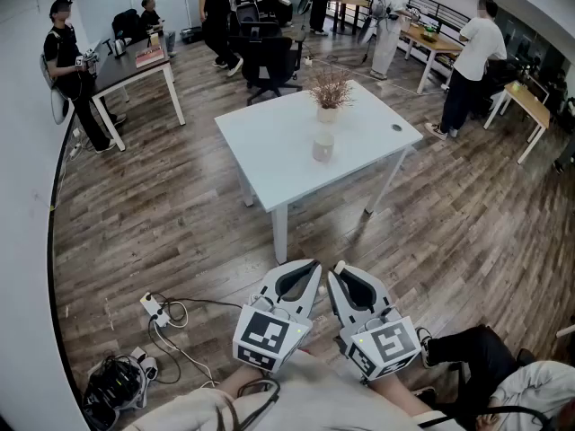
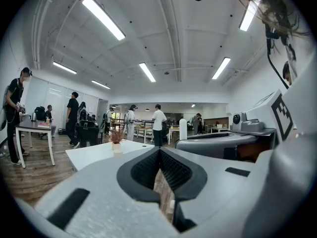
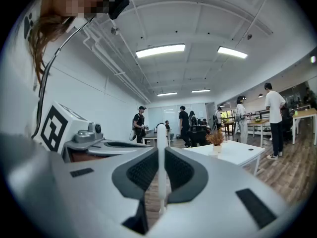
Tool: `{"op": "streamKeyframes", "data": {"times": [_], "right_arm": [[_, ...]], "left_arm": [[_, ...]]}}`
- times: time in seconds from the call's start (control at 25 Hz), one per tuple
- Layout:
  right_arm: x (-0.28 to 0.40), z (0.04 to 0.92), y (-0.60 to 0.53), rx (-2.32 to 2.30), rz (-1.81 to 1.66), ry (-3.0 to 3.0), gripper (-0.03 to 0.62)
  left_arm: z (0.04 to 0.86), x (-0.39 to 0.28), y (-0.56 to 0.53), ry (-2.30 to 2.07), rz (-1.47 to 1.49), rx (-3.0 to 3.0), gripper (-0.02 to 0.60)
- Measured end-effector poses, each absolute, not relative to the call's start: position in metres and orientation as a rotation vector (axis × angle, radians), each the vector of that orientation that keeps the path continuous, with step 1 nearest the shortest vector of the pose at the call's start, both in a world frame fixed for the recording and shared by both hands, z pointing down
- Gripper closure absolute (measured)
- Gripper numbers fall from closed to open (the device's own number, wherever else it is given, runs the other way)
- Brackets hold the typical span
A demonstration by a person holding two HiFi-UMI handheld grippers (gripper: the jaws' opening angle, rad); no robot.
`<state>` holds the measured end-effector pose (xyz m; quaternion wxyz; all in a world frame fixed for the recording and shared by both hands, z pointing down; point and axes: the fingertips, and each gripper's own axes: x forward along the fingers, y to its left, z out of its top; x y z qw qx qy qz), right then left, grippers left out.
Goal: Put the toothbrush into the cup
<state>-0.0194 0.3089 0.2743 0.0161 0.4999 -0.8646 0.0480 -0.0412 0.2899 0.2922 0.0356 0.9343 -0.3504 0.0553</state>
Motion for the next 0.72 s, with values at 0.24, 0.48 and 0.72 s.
{"op": "streamKeyframes", "data": {"times": [0.24,0.48,0.72], "right_arm": [[-0.0212,0.2736,0.3133,1.556,0.144,-2.689,0.545],[-0.0258,0.2746,0.3147,1.556,0.136,-2.685,0.545],[-0.0258,0.2742,0.3126,1.577,0.142,-2.675,0.545]], "left_arm": [[0.2913,-0.0411,0.2949,-1.069,0.169,2.874,0.574],[0.2915,-0.046,0.2947,-1.077,0.166,2.871,0.574],[0.2922,-0.0453,0.2924,-1.053,0.163,2.875,0.574]]}}
